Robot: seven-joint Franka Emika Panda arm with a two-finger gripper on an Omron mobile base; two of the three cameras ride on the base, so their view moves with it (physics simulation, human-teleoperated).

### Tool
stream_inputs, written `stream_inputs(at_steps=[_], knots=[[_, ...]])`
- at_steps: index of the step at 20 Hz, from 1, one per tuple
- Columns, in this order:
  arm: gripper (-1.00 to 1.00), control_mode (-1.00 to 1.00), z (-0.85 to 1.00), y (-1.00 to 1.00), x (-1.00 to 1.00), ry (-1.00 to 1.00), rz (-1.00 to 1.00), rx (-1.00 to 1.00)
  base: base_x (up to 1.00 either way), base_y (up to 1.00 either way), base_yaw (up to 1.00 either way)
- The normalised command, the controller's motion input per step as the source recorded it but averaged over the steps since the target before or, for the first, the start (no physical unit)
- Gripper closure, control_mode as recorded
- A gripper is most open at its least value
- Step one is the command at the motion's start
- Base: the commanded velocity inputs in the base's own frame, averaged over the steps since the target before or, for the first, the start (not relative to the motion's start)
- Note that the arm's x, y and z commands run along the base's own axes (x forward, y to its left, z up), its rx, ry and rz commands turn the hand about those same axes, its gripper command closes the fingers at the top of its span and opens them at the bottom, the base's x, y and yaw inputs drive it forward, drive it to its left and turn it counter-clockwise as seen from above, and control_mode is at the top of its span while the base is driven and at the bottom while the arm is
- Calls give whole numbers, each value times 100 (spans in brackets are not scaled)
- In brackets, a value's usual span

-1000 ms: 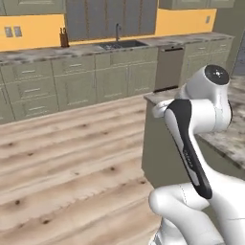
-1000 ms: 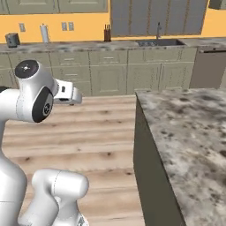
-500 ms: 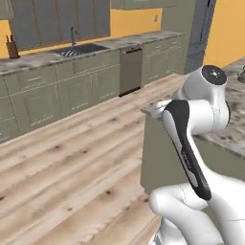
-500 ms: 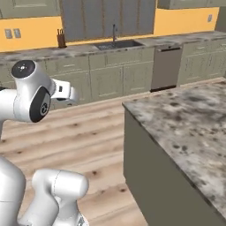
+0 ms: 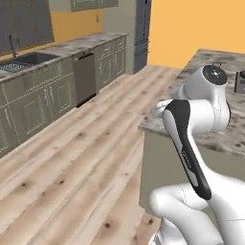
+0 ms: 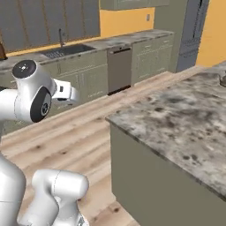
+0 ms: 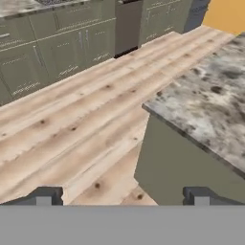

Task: Pick the kettle from the counter and place it on a stove burner. Then turn the burner on.

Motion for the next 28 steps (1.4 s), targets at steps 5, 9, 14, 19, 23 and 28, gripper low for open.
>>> stream_inputs(at_steps=[5,9,14,19,23,28], knots=[[-100,100,0,0,0,0,0,0,94,100,-52],[-100,100,0,0,0,0,0,0,77,100,-50],[-100,100,0,0,0,0,0,0,71,100,-49],[-100,100,0,0,0,0,0,0,70,100,-46],[-100,100,0,0,0,0,0,0,71,100,-43],[-100,100,0,0,0,0,0,0,90,100,-36]])
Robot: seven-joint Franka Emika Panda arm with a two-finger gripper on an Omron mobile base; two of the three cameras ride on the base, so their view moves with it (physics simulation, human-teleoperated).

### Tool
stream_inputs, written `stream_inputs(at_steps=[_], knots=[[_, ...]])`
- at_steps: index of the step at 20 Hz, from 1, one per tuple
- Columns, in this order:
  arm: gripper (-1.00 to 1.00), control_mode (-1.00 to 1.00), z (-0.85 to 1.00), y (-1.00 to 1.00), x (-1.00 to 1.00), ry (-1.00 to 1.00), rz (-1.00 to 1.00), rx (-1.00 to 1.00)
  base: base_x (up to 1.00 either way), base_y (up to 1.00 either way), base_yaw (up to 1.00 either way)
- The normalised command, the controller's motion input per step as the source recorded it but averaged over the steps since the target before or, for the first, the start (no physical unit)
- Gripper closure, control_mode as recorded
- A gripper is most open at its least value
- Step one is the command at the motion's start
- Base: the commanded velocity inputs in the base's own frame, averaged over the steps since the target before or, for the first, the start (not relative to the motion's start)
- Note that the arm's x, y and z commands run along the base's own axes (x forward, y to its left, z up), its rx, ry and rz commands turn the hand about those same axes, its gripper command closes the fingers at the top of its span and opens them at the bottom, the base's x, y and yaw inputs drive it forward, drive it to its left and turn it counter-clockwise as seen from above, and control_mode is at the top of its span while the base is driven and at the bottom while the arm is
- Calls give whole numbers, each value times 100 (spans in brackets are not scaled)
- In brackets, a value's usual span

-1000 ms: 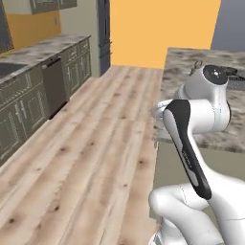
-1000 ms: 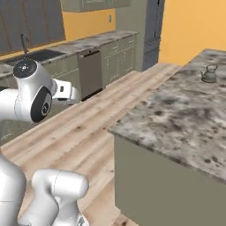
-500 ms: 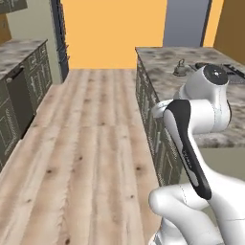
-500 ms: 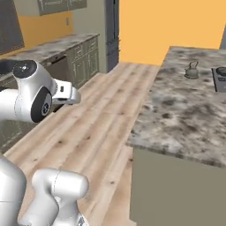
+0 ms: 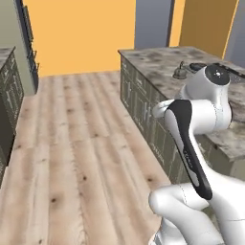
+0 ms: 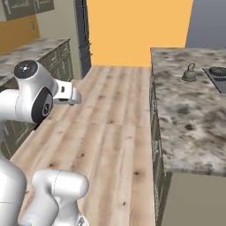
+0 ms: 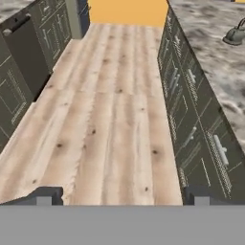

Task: Pick the kettle from the counter and place it on a stove burner. Then turn the burner on.

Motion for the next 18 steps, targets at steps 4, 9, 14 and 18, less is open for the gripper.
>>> stream_inputs(at_steps=[4,9,14,18], knots=[[-100,100,0,0,0,0,0,0,100,100,-36],[-100,100,0,0,0,0,0,0,100,100,-39],[-100,100,0,0,0,0,0,0,100,100,-43],[-100,100,0,0,0,0,0,0,100,100,-42]])
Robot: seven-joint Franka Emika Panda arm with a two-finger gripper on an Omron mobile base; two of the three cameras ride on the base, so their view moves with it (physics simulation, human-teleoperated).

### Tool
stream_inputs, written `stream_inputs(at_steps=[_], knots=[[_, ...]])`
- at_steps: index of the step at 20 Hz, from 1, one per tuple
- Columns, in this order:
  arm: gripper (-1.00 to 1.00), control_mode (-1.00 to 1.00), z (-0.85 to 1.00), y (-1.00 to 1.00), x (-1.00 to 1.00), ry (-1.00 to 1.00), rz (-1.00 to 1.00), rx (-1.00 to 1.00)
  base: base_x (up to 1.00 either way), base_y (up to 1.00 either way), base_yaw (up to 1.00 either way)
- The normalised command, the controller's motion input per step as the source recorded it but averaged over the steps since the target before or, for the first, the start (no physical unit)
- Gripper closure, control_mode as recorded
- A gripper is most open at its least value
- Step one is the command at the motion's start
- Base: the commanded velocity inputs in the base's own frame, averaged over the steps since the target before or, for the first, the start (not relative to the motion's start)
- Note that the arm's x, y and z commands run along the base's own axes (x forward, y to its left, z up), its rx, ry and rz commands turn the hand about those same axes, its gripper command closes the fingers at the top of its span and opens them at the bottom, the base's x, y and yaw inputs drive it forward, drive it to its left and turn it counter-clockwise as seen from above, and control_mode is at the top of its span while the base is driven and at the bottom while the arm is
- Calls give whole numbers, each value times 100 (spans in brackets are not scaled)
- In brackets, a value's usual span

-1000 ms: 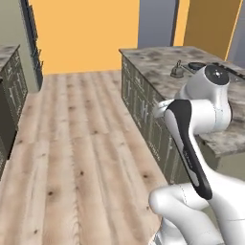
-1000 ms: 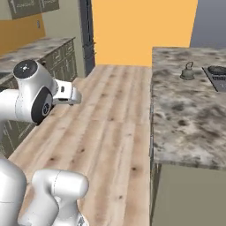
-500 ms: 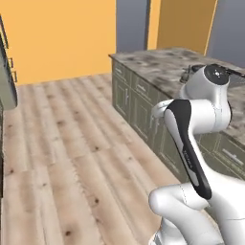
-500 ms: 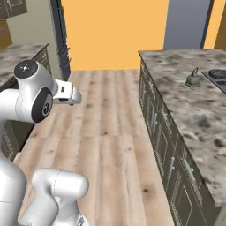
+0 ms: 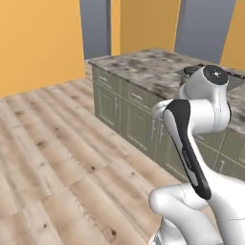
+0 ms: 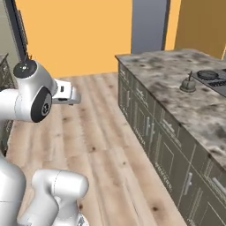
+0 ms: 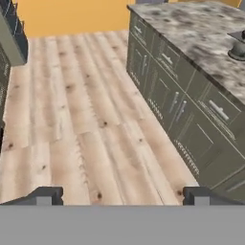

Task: Pick the kettle from the counter and place it on a stove burner. Then turn the burner on.

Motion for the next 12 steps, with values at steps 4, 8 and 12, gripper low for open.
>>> stream_inputs(at_steps=[4,8,12], knots=[[-100,100,0,0,0,0,0,0,100,91,-45],[-100,100,0,0,0,0,0,0,100,96,-52],[-100,100,0,0,0,0,0,0,100,100,-56]])
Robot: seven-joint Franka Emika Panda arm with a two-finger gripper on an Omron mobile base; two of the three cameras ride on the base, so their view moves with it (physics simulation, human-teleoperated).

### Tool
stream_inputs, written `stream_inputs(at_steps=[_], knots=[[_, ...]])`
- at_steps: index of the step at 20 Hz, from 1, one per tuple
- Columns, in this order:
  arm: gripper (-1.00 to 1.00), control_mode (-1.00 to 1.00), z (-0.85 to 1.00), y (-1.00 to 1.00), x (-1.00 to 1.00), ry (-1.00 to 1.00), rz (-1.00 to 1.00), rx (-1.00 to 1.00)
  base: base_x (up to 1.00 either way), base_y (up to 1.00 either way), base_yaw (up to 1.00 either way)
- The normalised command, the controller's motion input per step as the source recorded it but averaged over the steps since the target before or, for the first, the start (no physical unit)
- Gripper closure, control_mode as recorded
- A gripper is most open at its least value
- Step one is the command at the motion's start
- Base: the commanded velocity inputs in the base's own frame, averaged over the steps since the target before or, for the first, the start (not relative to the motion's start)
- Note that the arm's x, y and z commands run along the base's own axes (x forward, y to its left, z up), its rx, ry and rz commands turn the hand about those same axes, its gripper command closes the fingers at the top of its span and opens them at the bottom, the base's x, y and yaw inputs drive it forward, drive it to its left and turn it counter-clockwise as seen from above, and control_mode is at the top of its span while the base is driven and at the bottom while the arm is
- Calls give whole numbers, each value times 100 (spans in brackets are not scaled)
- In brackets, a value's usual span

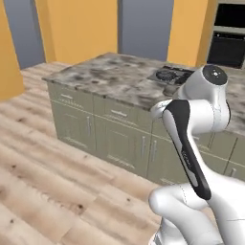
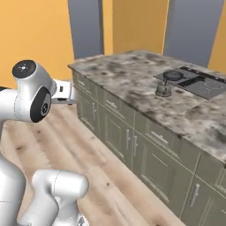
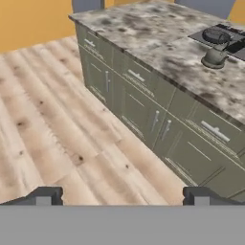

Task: Pick the kettle from the counter and place it on a stove burner. Then turn the burner on.

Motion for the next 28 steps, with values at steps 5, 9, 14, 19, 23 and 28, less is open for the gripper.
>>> stream_inputs(at_steps=[5,9,14,19,23,28], knots=[[-100,100,0,0,0,0,0,0,100,100,-58],[-100,100,0,0,0,0,0,0,100,100,-59],[-100,100,0,0,0,0,0,0,76,86,-75],[-100,100,0,0,0,0,0,0,27,26,-82],[-100,100,0,0,0,0,0,0,34,39,-54],[-100,100,0,0,0,0,0,0,60,73,-5]])
